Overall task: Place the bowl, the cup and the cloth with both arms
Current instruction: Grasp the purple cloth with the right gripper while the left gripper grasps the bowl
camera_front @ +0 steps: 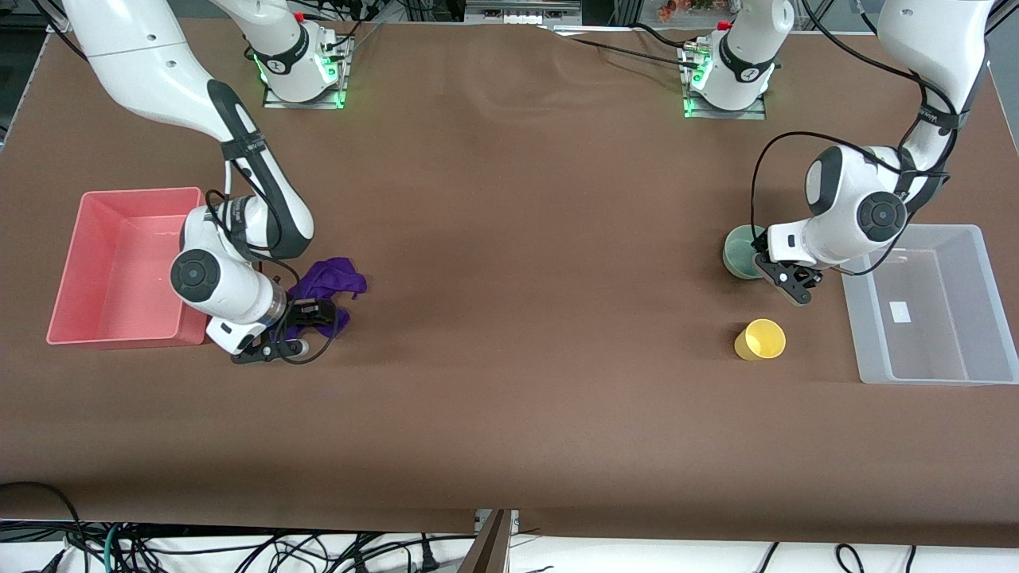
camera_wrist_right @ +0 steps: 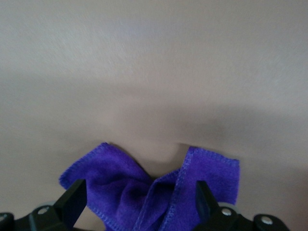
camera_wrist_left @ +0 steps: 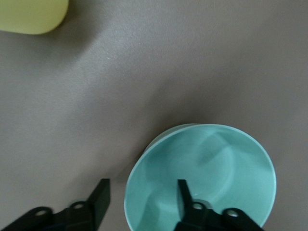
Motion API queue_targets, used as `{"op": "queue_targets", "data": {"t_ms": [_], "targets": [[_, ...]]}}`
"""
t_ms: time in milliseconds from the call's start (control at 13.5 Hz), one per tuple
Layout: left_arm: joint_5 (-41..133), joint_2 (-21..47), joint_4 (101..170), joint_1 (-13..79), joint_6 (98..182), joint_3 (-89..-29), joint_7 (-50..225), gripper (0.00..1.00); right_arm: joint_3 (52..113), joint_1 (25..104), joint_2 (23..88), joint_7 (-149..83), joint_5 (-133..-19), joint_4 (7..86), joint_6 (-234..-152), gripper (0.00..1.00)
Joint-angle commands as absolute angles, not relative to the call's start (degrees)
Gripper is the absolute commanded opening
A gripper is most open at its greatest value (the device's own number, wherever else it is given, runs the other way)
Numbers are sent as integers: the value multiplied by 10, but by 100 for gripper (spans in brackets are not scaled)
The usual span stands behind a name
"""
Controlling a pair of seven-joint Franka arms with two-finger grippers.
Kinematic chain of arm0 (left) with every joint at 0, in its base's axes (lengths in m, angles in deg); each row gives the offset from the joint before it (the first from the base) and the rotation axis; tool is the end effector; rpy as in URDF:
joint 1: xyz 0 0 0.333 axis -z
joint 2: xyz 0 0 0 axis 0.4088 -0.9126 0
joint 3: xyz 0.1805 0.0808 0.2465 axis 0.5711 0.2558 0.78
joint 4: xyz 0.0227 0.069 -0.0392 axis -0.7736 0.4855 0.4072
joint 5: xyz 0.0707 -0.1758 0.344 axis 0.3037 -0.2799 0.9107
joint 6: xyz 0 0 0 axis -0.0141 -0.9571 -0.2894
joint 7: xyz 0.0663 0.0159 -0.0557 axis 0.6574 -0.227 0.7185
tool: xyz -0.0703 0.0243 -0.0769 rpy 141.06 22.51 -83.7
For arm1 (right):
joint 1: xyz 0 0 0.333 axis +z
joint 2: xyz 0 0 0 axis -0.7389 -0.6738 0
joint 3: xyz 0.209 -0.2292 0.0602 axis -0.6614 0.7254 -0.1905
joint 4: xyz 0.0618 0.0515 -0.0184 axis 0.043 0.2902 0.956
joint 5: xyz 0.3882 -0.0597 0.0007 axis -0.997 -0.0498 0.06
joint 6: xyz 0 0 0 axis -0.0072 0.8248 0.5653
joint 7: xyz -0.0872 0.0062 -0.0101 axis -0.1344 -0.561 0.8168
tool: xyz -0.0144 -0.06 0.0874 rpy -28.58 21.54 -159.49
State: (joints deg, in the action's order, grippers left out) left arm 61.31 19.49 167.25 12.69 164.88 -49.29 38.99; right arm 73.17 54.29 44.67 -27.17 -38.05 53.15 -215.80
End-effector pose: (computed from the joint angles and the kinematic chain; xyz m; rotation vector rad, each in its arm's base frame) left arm 0.5110 0.0215 0.1913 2.8543 -1.1631 -0.2303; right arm 0.6321 0.1130 0.1984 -3.1056 -0.2556 0.0509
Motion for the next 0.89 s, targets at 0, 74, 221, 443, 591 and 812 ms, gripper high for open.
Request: {"op": "queue_targets", "data": {"t_ms": [0, 74, 221, 443, 591, 812], "targets": [[612, 172, 1671, 122, 1672, -495, 370, 0, 731, 541, 464, -271, -384, 571, -2175, 100], [613, 174, 1668, 123, 1672, -496, 368, 0, 731, 541, 468, -271, -384, 581, -2175, 100], [613, 187, 1662, 123, 1664, -497, 358, 0, 732, 541, 471, -271, -384, 593, -2176, 100], [612, 209, 1614, 122, 1611, -498, 312, 0, 732, 541, 471, -271, -384, 597, -2176, 20], [611, 206, 1528, 121, 1492, -497, 284, 0, 732, 541, 477, -272, -384, 591, -2172, 0], [611, 189, 1417, 101, 1376, -496, 223, 0, 736, 527, 509, -282, -384, 558, -2111, 0]]}}
